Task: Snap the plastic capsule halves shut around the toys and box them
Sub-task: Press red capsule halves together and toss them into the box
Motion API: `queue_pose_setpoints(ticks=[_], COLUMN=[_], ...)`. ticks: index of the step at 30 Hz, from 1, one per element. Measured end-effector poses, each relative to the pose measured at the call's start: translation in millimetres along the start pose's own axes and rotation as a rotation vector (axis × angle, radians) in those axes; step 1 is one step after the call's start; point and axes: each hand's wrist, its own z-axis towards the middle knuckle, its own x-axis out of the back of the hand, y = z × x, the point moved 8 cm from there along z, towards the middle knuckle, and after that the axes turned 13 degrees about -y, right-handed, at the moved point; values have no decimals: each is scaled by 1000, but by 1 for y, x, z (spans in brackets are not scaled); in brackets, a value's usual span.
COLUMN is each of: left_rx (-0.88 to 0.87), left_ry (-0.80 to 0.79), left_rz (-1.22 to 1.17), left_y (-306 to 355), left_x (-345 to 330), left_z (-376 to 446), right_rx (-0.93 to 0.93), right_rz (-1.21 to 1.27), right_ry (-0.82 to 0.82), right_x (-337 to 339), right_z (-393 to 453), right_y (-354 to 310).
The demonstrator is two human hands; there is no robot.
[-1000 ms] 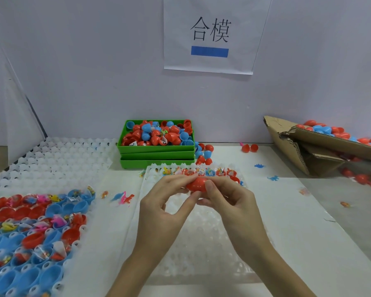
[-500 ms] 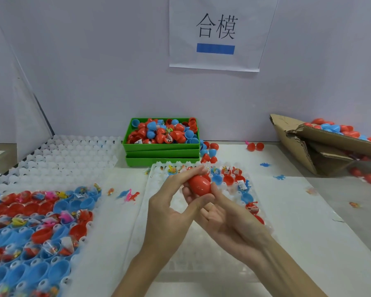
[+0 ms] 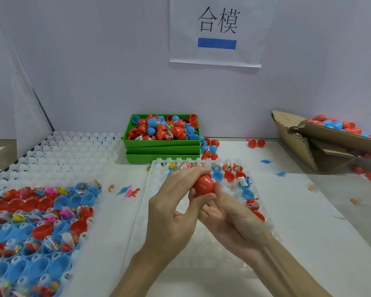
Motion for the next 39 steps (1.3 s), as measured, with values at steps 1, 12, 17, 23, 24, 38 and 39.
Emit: queue_pose_setpoints(ticks=[1,12,17,23,24,38,39], left_rx=[27,543,664,651,646,712,713], left_ry=[-24,-128,-112,-93,-90,-79,-82], left_rz=[-33,-643,-1059,-1149,-1150,-1166,-1161], left_y=[-3,-50,-58,-58,-58,-61,-61], left_x=[-1,-21,-30,-36,-36,-37,-37], left_z=[1,-6,-11,-10,-10,-13,-14], right_rx=[7,426,433,483,495,420,417], right_rz=[-29,-1856,-1893,-1914,-1930,-1965,-1953], right_ry=[8,392,307,269,267,313,317], right_x=[1,-20,-21,-27,-29,-26,-25], right_z=[0,-20,-19,-21,-21,-19,-18], right_y=[-2,-59,-49,-47,-46,-43,-43])
